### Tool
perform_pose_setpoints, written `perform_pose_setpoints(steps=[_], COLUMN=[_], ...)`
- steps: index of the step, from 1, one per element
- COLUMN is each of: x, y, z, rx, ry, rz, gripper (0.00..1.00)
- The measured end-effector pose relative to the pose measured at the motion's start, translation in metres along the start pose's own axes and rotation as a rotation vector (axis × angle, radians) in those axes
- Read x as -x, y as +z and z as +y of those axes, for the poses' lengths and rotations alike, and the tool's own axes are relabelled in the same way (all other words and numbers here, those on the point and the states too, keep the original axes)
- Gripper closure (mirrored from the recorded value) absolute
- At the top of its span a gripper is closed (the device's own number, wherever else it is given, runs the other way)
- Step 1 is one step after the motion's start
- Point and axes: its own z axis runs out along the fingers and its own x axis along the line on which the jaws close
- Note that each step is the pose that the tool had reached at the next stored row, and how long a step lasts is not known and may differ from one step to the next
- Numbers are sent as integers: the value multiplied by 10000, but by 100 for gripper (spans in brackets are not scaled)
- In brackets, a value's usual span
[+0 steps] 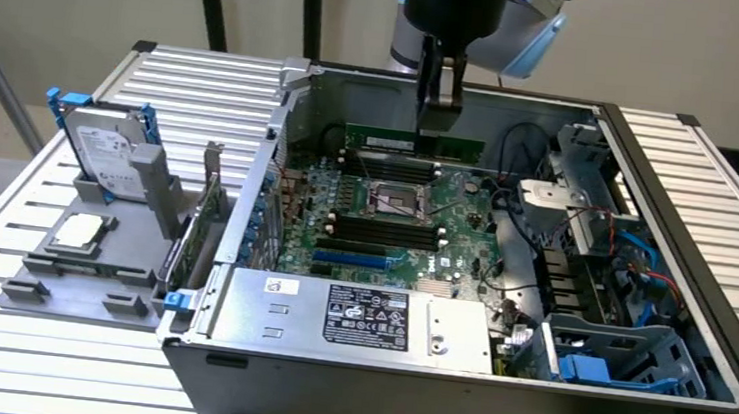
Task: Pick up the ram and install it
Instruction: 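Pick up the ram and move it above insertion slot, then insert the ram into the slot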
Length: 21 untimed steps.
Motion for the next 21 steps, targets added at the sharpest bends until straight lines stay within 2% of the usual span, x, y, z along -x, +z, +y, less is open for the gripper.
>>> perform_pose_setpoints(steps=[17, 18, 21], x=[3, 2, 3], y=[7, 13, 28], z=[1, 1, 2], rx=[1, 2, 9], ry=[1, 3, 16], rz=[-7, -58, -369], gripper=[86, 86, 86])
